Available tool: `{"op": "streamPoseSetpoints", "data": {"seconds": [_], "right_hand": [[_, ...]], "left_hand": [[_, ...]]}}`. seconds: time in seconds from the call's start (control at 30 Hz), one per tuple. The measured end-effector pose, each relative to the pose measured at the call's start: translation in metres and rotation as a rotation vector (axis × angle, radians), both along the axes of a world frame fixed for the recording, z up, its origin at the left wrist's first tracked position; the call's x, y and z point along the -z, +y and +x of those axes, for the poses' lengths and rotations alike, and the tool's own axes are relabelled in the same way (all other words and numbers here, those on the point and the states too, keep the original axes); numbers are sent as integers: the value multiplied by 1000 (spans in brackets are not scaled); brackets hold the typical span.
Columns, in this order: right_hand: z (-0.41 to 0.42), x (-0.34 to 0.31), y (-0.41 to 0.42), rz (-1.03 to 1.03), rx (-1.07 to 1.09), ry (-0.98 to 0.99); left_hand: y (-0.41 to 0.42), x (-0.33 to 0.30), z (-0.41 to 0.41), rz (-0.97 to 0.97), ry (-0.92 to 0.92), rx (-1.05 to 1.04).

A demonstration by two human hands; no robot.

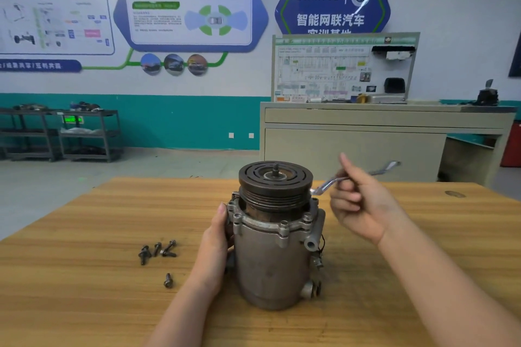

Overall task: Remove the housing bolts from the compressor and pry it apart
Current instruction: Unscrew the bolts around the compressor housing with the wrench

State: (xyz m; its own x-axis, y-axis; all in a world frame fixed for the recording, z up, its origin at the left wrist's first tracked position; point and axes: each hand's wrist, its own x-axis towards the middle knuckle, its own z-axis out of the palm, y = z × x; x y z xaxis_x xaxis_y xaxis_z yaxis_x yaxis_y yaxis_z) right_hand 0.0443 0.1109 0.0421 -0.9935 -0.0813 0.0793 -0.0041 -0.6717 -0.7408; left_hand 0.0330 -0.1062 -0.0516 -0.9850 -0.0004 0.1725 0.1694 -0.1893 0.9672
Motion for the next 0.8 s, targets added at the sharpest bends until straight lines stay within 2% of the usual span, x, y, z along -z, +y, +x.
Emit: {"op": "streamPoseSetpoints", "data": {"seconds": [0.07, 0.13, 0.3, 0.47, 0.57, 0.67, 0.8], "right_hand": [[8, -3, 4, 22, 171, 89], [18, -1, 3, 143, 340, 209], [44, 9, -15, 635, 717, 476], [67, 16, -32, 882, 899, 755], [80, 23, -39, 1031, 913, 905], [85, 32, -40, 998, 928, 894], [70, 45, -26, 645, 767, 653]], "left_hand": [[0, -1, 0, 9, -2, -8], [0, -1, 0, 6, -3, -8], [1, 1, 0, 18, -17, 3], [1, 0, 0, 21, -14, -4], [1, 0, 0, -10, -7, -16], [2, -1, 1, -9, -8, -25], [2, -2, 4, -14, -16, -27]]}}
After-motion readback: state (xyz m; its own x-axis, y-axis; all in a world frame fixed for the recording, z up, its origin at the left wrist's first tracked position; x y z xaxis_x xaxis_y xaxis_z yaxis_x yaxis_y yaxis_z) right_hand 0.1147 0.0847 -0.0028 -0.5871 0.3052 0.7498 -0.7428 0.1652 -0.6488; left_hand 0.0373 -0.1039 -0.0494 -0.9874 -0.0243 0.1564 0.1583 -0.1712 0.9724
